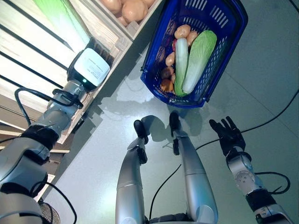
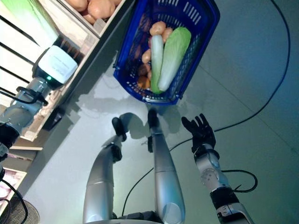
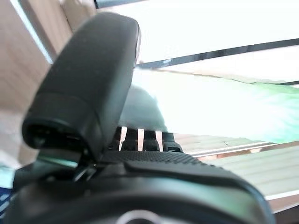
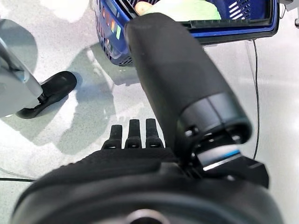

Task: Put vegetables into the basket

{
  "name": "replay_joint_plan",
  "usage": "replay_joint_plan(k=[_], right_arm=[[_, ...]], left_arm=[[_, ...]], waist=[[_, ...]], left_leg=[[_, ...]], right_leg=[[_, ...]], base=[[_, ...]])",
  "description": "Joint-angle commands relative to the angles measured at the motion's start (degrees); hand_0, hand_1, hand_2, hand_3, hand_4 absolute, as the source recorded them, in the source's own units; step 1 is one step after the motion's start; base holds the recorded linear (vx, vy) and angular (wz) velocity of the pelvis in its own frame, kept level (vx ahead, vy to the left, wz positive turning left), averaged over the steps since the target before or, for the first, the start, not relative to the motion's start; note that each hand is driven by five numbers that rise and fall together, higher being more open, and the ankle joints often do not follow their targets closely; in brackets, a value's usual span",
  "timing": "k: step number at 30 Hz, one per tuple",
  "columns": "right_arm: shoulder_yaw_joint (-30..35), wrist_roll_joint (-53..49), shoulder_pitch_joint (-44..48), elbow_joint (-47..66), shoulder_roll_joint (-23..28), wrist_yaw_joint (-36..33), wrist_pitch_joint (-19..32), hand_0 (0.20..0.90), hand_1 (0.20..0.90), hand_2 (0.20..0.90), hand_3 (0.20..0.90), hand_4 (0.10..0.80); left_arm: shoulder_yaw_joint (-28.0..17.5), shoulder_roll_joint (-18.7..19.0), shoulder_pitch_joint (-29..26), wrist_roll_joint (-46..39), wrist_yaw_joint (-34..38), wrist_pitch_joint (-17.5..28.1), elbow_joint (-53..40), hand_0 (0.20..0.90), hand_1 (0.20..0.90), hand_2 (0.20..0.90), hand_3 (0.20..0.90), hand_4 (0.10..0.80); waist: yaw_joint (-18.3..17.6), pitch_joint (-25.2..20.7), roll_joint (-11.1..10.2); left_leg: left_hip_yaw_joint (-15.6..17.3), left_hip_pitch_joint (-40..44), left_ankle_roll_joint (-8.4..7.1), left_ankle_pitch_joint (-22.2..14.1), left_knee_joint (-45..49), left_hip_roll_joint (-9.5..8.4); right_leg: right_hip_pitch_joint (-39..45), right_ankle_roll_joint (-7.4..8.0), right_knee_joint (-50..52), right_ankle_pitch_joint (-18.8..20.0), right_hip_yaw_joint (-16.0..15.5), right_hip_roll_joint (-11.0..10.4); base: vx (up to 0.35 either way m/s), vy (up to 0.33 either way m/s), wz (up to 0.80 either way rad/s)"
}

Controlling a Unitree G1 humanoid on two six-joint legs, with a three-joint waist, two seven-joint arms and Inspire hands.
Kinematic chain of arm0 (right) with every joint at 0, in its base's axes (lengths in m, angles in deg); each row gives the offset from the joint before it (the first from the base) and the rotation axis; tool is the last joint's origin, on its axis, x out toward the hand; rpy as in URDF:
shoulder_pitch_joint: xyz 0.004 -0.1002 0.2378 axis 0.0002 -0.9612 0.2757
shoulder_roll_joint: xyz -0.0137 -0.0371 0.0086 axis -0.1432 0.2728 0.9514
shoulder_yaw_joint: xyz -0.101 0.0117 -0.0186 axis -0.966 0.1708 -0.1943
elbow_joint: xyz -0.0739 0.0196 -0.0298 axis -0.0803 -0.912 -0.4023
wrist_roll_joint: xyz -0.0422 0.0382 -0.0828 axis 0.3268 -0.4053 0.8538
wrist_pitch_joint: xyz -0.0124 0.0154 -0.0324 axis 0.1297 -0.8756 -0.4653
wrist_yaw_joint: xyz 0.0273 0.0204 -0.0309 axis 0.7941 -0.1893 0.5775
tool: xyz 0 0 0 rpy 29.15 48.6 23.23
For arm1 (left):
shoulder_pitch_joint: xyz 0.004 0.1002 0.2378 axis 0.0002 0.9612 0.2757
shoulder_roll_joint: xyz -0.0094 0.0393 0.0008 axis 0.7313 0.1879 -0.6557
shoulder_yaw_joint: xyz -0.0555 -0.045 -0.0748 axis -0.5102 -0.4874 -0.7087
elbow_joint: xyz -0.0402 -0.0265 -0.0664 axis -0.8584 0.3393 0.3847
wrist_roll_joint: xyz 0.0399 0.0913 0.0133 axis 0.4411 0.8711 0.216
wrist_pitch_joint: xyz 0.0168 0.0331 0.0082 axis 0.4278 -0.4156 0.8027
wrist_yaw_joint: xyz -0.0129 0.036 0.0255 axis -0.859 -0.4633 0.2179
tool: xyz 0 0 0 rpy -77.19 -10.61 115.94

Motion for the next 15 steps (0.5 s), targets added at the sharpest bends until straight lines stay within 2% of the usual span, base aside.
replay_joint_plan(k=[1, 5, 9, 15], right_arm=[[3.36, -0.89, -5.26, 6.62, 2.68, -1.84, 5.08, 0.900, 0.900, 0.900, 0.900, 0.800], [3.37, -0.55, -4.64, 7.70, 2.99, -2.11, 4.69, 0.900, 0.900, 0.900, 0.900, 0.800], [3.07, -0.51, -4.72, 8.83, 3.35, -2.75, 4.58, 0.900, 0.900, 0.900, 0.900, 0.800], [3.59, -0.64, -3.79, 9.04, 4.28, -3.18, 3.41, 0.900, 0.900, 0.900, 0.900, 0.800]], left_arm=[[-6.44, 4.75, -0.01, -1.19, 4.22, -2.72, -2.60, 0.300, 0.300, 0.300, 0.300, 0.400], [-6.64, 5.05, 0.81, -0.42, 5.10, -1.20, -1.99, 0.300, 0.300, 0.300, 0.300, 0.400], [-7.45, 6.06, 2.12, -0.59, 4.67, -0.58, -5.19, 0.300, 0.300, 0.300, 0.300, 0.400], [-7.08, 7.30, 1.24, -2.35, 6.70, 1.14, -6.04, 0.300, 0.300, 0.300, 0.300, 0.400]], waist=[[0.72, -0.13, -1.08], [0.62, -0.13, -0.74], [0.73, -0.13, -0.78], [0.53, -0.13, -0.82]], left_leg=[[0.37, -0.26, -2.18, -3.58, 2.14, -0.43], [0.90, 0.82, -2.15, -3.72, 1.53, -0.87], [1.38, 2.36, -1.87, -3.79, 0.44, -1.08], [2.43, 6.32, -1.53, -3.02, -3.08, -1.62]], right_leg=[[3.48, 1.65, -5.43, 2.35, -2.13, 0.10], [4.15, 1.89, -6.16, 2.64, -1.50, 0.26], [5.40, 2.26, -7.20, 3.12, -1.46, 0.31], [8.86, 2.82, -10.72, 4.59, -1.06, 0.36]], base=[[-0.007, 0.066, 0.02], [-0.002, 0.067, 0.00], [0.007, 0.036, 0.02], [0.026, 0.063, -0.08]])
